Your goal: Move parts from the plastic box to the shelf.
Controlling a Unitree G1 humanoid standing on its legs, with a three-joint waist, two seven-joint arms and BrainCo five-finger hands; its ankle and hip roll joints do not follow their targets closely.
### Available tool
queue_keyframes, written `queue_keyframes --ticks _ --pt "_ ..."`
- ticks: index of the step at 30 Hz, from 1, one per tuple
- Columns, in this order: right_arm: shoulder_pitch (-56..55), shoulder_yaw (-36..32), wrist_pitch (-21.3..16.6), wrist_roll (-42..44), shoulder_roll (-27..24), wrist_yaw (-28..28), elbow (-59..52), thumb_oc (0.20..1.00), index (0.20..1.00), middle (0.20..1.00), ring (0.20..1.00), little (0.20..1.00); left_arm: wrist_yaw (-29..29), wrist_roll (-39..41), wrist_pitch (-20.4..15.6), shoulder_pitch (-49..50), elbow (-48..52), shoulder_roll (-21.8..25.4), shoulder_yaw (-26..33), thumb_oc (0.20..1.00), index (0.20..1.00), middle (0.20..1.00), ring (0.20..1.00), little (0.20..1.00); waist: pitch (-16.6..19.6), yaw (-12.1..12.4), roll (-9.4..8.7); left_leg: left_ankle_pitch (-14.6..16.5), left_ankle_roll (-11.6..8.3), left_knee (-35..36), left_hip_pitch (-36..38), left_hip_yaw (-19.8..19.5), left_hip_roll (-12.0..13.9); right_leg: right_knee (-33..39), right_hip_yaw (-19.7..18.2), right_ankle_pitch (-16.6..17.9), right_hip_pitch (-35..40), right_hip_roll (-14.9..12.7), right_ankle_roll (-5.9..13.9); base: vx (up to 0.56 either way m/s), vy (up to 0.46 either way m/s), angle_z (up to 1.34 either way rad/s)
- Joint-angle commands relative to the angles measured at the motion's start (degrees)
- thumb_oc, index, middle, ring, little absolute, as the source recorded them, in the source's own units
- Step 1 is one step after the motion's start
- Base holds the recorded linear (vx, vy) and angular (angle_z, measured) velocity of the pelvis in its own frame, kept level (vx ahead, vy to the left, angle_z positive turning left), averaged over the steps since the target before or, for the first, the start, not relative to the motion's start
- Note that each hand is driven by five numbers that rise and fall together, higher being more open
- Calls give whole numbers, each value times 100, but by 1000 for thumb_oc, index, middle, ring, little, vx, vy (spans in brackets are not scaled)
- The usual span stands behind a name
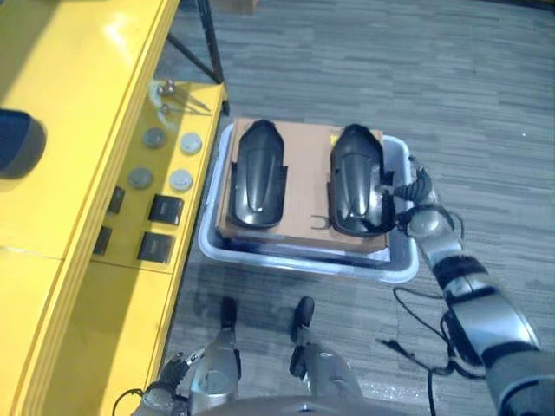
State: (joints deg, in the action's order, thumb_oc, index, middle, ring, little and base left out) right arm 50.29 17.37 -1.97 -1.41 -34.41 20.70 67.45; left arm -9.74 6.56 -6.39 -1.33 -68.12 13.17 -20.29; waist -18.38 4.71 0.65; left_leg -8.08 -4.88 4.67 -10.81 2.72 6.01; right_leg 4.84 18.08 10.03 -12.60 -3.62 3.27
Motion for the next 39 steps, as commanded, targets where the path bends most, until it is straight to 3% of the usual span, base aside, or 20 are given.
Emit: queue_keyframes --ticks 1,9,10,11,12,21,24,27,31,39 --pt "263 307 129 410 -83 290 392 1000 1000 1000 1000 1000 -181 193 -5 -252 -235 161 -197 1000 1000 1000 1000 1000 -100 81 -228 510 -38 -31 111 -513 288 16 -139 -627 158 -292 528 -27 -21 23" --pt "469 711 329 200 186 -52 1160 1000 1000 1000 1000 1000 -261 492 -50 -285 -203 236 -84 1000 1000 1000 1000 1000 -270 154 -283 455 -41 -80 -147 -588 271 16 -145 -568 -41 -297 527 -26 -7 5" --pt "450 734 339 186 246 -112 1195 677 677 677 677 677 -266 576 -64 -309 -197 240 -46 1000 1000 1000 1000 1000 -284 153 -291 451 -40 -87 -177 -596 260 16 -138 -564 -63 -303 526 -31 -3 0" --pt "430 784 353 167 316 -188 1203 282 282 282 282 282 -263 665 -74 -349 -176 246 9 1000 1000 1000 1000 1000 -305 156 -301 446 -37 -92 -203 -601 247 16 -142 -558 -85 -305 523 0 0 0" --pt "420 784 363 167 352 -218 1193 200 200 200 200 200 -261 711 -83 -359 -170 251 35 1000 1000 1000 1000 1000 -306 154 -314 446 -34 -102 -224 -605 244 16 -135 -553 -94 -314 522 0 0 0" --pt "-52 587 254 547 620 -406 1073 200 200 200 200 200 -227 969 -136 -371 -178 285 295 1000 1000 1000 1000 1000 -200 167 -329 487 -22 -79 -112 -600 199 16 -78 -580 20 -390 521 5 1 0" --pt "-546 302 184 726 466 -493 847 200 200 200 200 200 -227 1471 -288 -80 735 412 633 1000 1000 1000 1000 1000 25 239 -180 605 12 -97 159 -579 125 16 -4 -641 330 -478 543 70 28 6" --pt "-841 232 123 593 405 -478 426 200 200 200 200 200 -151 1297 -260 202 1591 612 595 1000 1000 1000 1000 1000 173 259 -109 690 31 -100 376 -522 104 16 6 -679 524 -498 560 66 27 5" --pt "-1414 22 30 51 90 -270 -937 200 200 200 200 200 335 689 -96 780 3677 1312 462 1000 1000 1000 1000 1000 484 246 24 898 58 -133 819 -378 133 16 -21 -779 903 -510 605 64 10 -4" --pt "-1772 -242 -10 -714 -472 -92 -2463 200 200 200 200 200 871 1281 27 1010 5137 1665 399 1000 1000 1000 1000 1000 946 132 171 888 46 -26 1247 -255 142 16 19 -871 1268 -560 616 26 -1 -14"
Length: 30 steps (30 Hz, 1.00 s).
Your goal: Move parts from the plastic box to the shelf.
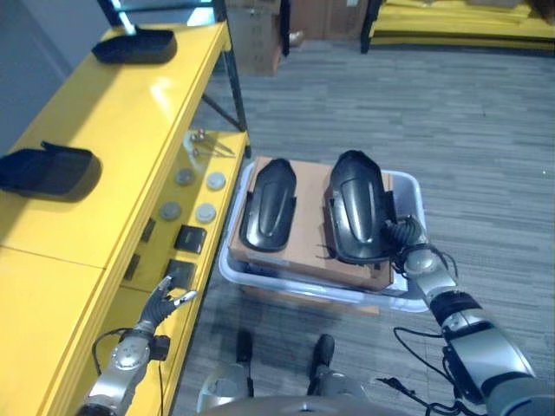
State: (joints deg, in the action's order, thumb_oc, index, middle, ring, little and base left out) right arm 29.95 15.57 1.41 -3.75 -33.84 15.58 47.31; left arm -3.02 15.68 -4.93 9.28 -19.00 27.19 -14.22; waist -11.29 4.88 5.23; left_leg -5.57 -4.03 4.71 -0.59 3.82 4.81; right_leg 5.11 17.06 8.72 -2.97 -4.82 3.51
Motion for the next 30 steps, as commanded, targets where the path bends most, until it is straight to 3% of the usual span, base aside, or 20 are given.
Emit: queue_keyframes --ticks 1,8,13,21,30 --pt "68 -165 -331 -908 -716 511 -1061 200 200 200 200 200 237 456 -110 -41 508 298 -178 1000 1000 1000 1000 1000 332 73 -258 617 -62 7 285 -380 281 -11 188 -778 414 -443 581 16 -19 -4" --pt "-473 -736 -416 -2222 -1293 796 -3141 200 200 200 200 200 285 1470 -190 -236 1682 199 -43 1000 1000 1000 1000 1000 648 -90 -219 629 -131 29 482 -457 339 -11 358 -906 728 -435 564 17 -29 9" --pt "-710 -887 -482 -2758 -1244 798 -4155 200 200 200 200 200 89 2085 -235 -546 2118 -142 -36 1000 1000 1000 1000 1000 816 -151 -274 712 -120 29 624 -339 347 -11 302 -949 826 -422 557 20 -14 -5" --pt "-809 -759 -763 -2802 -896 824 -5104 200 200 200 200 200 -465 1905 -469 -1223 2486 -500 -160 1000 1000 1000 1000 1000 903 -194 -385 793 -110 29 786 -317 341 -11 282 -970 972 -424 550 6 -8 -1" --pt "-310 114 -1078 -2561 -614 579 -5701 200 200 200 200 200 -690 1876 -526 -1883 2511 -486 -510 1000 1000 1000 1000 1000 947 -183 -449 804 -102 29 847 -309 336 -11 253 -939 1012 -436 555 0 -1 0"
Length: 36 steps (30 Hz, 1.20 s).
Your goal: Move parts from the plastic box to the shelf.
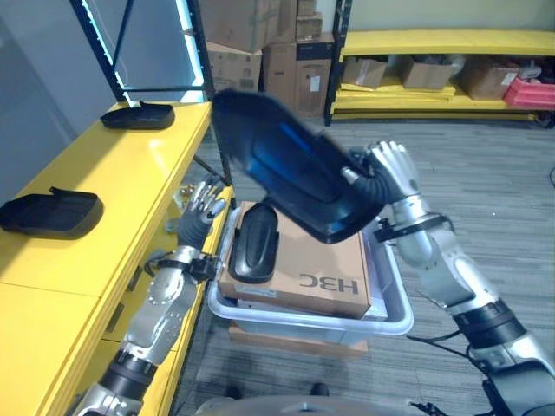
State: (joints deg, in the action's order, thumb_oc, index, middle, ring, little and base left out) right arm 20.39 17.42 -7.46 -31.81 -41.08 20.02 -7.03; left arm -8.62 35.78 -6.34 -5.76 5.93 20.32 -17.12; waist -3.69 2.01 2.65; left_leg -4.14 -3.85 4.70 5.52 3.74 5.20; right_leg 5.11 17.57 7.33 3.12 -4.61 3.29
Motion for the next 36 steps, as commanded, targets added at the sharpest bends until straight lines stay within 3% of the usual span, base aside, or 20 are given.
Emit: queue_keyframes --ticks 1,14,15,16,26,34,35,36 --pt "713 26 -208 256 124 106 -302 200 200 200 200 200 -145 -143 -383 -450 1 208 -254 1000 1000 1000 1000 1000 187 108 -200 661 -120 30 239 -304 294 -11 199 -798 408 -455 576 0 0 0" --pt "1143 914 -408 511 281 -254 -532 200 200 200 200 200 -412 -148 -489 -1024 -105 232 -319 1000 1000 1000 1000 1000 145 129 -233 651 -116 30 271 -330 266 -11 218 -767 442 -489 583 0 0 0" --pt "1196 1078 -439 571 333 -323 -540 200 200 200 200 200 -373 -117 -498 -1133 -93 246 -395 407 407 407 407 407 141 128 -234 649 -123 30 268 -331 268 -11 226 -767 448 -490 583 0 0 0" --pt "1285 1250 -485 647 419 -390 -524 200 200 200 200 200 -331 -90 -522 -1198 -89 251 -467 200 200 200 200 200 133 134 -237 646 -126 30 268 -331 267 -11 231 -765 446 -490 584 0 0 0" --pt "1552 1990 -718 867 682 -623 -523 200 200 200 200 200 -446 -409 -721 -1219 -132 204 -550 200 200 200 200 200 102 204 -270 621 -130 30 243 -370 269 -11 277 -763 460 -508 582 0 0 0" --pt "1573 2153 -875 1008 696 -553 -671 200 200 200 200 200 -1077 -2051 -704 -1241 -159 395 -354 200 200 200 200 200 98 329 -362 638 -93 27 171 -505 167 -11 387 -691 465 -617 634 -12 17 2" --pt "1521 2090 -879 1046 707 -513 -706 332 332 332 332 332 -1194 -2237 -696 -1216 -164 391 -291 200 200 200 200 200 101 339 -375 643 -84 27 163 -512 150 -11 394 -676 459 -635 645 -8 30 7" --pt "1519 2089 -879 1046 706 -513 -707 407 407 407 407 407 -1195 -2238 -695 -1216 -163 391 -292 200 200 200 200 200 102 339 -375 643 -84 27 163 -512 149 -11 395 -676 459 -636 646 -14 41 8"
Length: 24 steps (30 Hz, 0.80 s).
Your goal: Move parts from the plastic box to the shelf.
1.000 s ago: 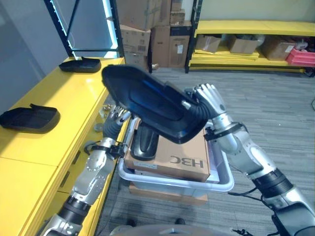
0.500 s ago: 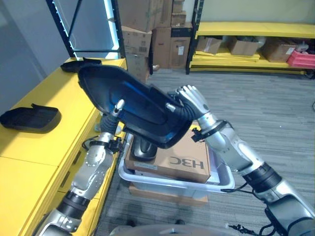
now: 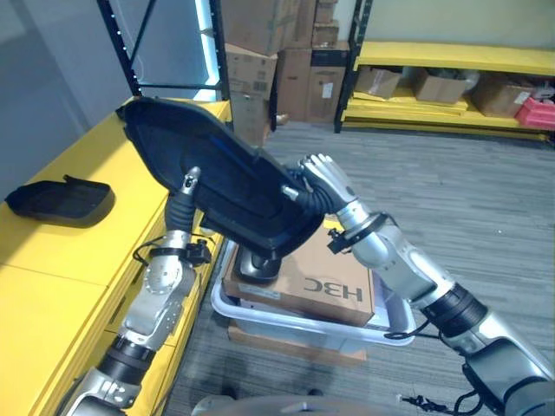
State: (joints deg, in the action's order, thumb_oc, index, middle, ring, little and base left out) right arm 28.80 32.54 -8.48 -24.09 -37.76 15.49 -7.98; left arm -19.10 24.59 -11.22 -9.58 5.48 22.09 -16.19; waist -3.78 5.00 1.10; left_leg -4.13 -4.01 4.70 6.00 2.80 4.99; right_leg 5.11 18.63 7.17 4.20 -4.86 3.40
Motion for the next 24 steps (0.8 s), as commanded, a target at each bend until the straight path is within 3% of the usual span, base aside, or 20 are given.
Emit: queue_keyframes --ticks 1,5,6,11,18,19,21,22,24 --pt "553 445 -799 374 413 -10 -659 1000 1000 1000 1000 1000 -296 -1396 -196 -794 -151 201 -299 200 200 200 200 200 115 49 -245 657 -54 27 105 -429 140 -11 291 -631 339 -648 655 -28 68 17" --pt "82 3 -820 774 477 -18 -709 1000 1000 1000 1000 1000 -589 -2110 -110 -659 -155 311 -1 200 200 200 200 200 120 52 -307 688 9 26 80 -440 27 -11 298 -547 297 -760 710 -20 80 10" --pt "-349 -350 -833 1260 632 -131 -541 1000 1000 1000 1000 1000 -753 -2862 20 -599 -154 518 255 200 200 200 200 200 101 30 -320 725 55 30 82 -437 -41 -49 267 -498 252 -823 733 -16 83 4" --pt "-1644 -1115 -774 2090 861 -481 66 1000 1000 1000 1000 1000 -880 -3668 69 -158 93 799 901 200 200 200 200 200 64 -14 -385 774 127 30 41 -388 -144 -63 165 -406 136 -903 777 -21 63 -3" --pt "-2840 -1567 -731 2524 968 -934 1024 1000 1000 1000 1000 1000 -933 -4120 107 152 277 987 1455 200 200 200 200 200 24 -87 -466 758 150 30 -51 -445 -205 -85 63 -448 61 -913 798 -14 11 -10" --pt "-3201 -1707 -658 2868 1166 -1076 1757 1000 1000 1000 1000 1000 -863 -4077 87 8 304 1017 1433 200 200 200 200 200 -71 -186 -473 733 177 30 -147 -696 -208 -395 -375 -669 -42 -742 746 -81 -21 8" --pt "-3280 -1792 -625 3144 1333 -1154 2631 1000 1000 1000 1000 1000 -722 -3976 -17 -267 303 982 1239 200 200 200 200 200 -173 -362 -460 576 240 30 -404 -1044 -276 -757 -1621 -1005 -386 -304 699 -134 -8 69" --pt "-3283 -1781 -555 3145 1490 -1107 3506 1000 1000 1000 1000 1000 -494 -3884 -110 -352 422 923 1079 200 200 200 200 200 -208 -259 -412 474 229 30 -570 -1314 -336 -784 -1965 -1123 -396 -170 566 -71 -14 164" --pt "-3310 -1749 -516 3097 1572 -1089 3892 1000 1000 1000 1000 1000 -387 -3801 -171 -356 483 883 1017 200 200 200 200 200 -211 -239 -398 429 196 30 -637 -1502 -378 -686 -1779 -1116 -267 -182 500 22 -105 115"
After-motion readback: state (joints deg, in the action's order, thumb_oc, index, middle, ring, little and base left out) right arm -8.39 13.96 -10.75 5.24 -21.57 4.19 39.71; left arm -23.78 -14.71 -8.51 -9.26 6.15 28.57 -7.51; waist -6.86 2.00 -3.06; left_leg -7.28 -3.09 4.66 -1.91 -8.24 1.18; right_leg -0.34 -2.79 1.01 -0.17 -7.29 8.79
